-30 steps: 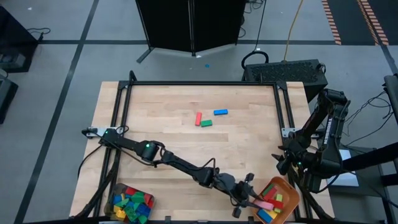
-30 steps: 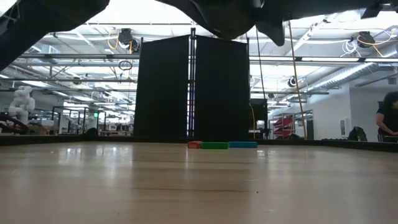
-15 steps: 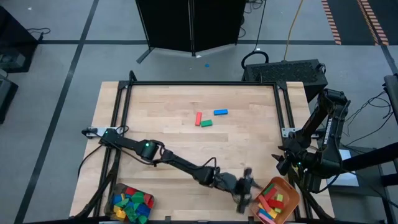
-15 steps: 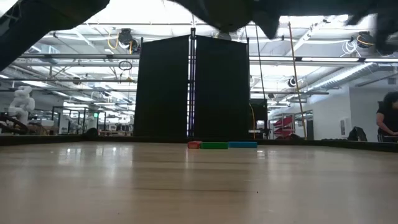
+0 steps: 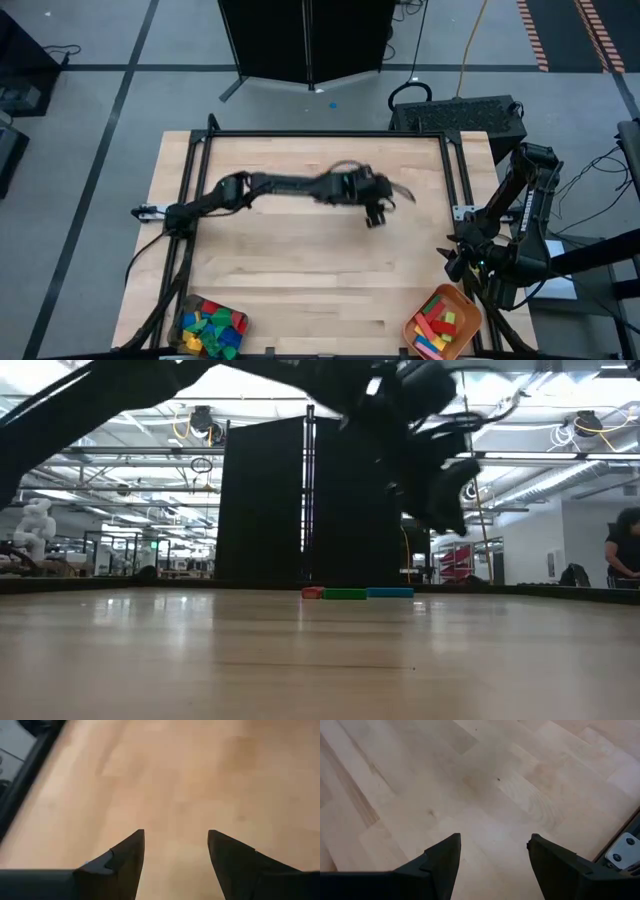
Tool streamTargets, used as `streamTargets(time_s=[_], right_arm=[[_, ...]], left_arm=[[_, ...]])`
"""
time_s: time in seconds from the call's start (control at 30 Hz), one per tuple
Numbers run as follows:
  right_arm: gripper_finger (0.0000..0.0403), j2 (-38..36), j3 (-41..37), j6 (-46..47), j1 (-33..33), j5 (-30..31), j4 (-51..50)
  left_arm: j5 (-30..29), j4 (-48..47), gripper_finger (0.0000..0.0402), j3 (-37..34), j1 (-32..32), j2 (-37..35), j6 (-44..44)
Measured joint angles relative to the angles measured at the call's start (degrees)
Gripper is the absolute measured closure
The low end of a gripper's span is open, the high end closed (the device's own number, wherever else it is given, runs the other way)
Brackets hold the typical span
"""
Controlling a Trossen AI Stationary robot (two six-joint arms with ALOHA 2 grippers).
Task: Sort blocks by size
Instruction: Put the blue rectangular block into the orange bin
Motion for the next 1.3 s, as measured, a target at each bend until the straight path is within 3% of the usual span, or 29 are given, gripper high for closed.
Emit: streamTargets(time_s=[0.2, 0.33, 0.4, 0.63, 0.9, 1.03, 1.3], right_arm=[[0.0179, 0.00, 0.00, -0.46, 0.07, -0.07, 0.05], [0.0179, 0.02, 0.00, -1.36, 0.11, -0.17, 0.03], [0.0179, 0.00, 0.00, -1.68, 0.11, -0.19, -0.13], [0.0179, 0.00, 0.00, -1.93, 0.11, -0.24, -0.34], [0.0179, 0.02, 0.00, -1.86, 0.11, -0.26, -0.72], [0.0179, 0.00, 0.00, -1.44, 0.11, -0.26, -0.62], [0.0179, 0.02, 0.00, -0.42, 0.11, -0.24, -0.65]], left_arm=[[2.91, 1.60, 0.0186, -5.30, 6.52, -2.13, 4.17], [11.04, 0.56, 0.0186, -5.40, 10.43, -1.99, 3.81], [12.26, -0.84, 0.0186, -5.28, 11.51, -1.70, 3.13], [12.48, -5.07, 0.0185, -7.51, 12.42, -0.68, 4.67], [6.48, -0.40, 0.0185, -14.53, 12.33, -0.77, 3.42], [6.53, 2.24, 0.0186, -15.71, 12.37, -0.81, 2.49], [24.26, 4.19, 0.0264, -15.72, 9.57, -0.85, -3.23]])
